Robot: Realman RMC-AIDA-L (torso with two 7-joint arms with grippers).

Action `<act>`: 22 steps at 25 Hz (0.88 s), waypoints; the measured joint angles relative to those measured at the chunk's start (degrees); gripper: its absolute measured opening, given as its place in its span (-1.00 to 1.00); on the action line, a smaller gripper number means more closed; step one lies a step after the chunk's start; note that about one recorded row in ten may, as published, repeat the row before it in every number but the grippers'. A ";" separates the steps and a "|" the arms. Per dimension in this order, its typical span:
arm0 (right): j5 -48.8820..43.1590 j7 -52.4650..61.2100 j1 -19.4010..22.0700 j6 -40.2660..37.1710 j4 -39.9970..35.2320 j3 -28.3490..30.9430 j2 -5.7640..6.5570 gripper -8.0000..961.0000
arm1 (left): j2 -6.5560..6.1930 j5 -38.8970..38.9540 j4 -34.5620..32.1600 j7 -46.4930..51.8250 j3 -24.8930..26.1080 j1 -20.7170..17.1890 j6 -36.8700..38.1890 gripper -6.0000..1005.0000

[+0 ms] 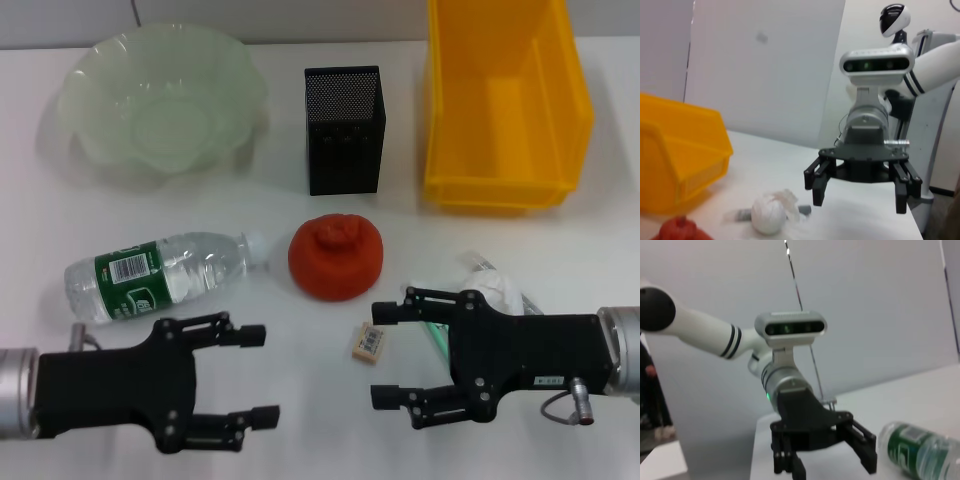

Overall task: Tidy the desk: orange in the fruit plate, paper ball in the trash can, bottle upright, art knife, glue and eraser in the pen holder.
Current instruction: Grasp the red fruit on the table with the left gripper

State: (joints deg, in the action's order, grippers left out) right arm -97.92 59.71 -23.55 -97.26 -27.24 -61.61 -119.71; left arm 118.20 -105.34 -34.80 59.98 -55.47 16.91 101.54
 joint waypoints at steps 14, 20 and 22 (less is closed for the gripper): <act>1.52 -5.10 1.66 1.01 6.28 0.43 0.17 0.77 | 0.67 4.60 -0.31 7.29 -0.38 12.04 -6.95 0.62; 1.57 -5.18 2.89 1.28 6.31 1.11 0.18 0.77 | 0.80 4.61 -0.69 14.11 -3.18 14.86 -17.68 0.62; 1.58 -5.19 2.90 1.36 6.33 1.14 0.17 0.77 | 0.77 4.55 -0.83 15.38 -4.04 15.26 -19.05 0.62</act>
State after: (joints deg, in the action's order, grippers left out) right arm -96.33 54.52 -20.66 -95.90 -20.92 -60.47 -119.54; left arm 118.97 -100.79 -35.63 75.36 -59.51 32.17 82.48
